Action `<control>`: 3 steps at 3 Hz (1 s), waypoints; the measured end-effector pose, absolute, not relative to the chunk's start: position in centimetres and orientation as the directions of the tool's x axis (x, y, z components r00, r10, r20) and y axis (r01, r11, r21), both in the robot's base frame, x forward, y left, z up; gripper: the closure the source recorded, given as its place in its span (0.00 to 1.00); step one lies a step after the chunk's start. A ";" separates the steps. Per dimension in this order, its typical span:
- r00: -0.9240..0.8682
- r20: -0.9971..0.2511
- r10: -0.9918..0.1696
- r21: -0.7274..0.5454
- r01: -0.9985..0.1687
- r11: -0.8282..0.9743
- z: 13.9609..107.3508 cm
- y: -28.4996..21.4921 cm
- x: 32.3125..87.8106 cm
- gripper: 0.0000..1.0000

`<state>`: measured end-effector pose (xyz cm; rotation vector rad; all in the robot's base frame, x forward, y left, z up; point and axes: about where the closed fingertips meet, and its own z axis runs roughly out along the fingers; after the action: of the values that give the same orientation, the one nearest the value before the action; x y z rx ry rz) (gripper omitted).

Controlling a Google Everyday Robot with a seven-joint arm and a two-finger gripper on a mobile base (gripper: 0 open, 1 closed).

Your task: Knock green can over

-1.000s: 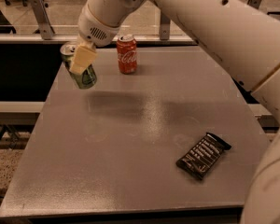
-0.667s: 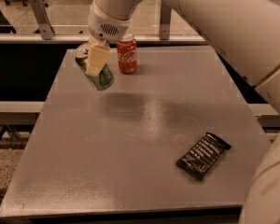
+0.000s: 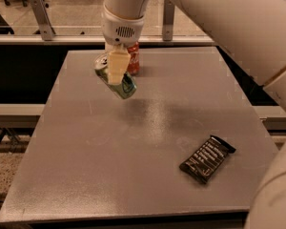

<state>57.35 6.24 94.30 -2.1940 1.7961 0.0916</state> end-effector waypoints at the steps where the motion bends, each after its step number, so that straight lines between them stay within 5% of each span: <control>1: 0.260 -0.155 -0.953 -0.169 -0.957 -0.234 93.8 4.6 56.3 1.00; 2: 0.303 -0.086 -0.949 -0.144 -0.946 -0.289 93.0 3.4 55.4 1.00; 3: 0.329 -0.025 -0.944 -0.128 -0.938 -0.323 92.1 2.8 55.0 0.82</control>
Offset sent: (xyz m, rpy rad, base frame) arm -0.0401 -0.0543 -0.0243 -0.2946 0.0655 0.1540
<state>55.00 2.80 92.14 -2.4615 1.7520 -0.0819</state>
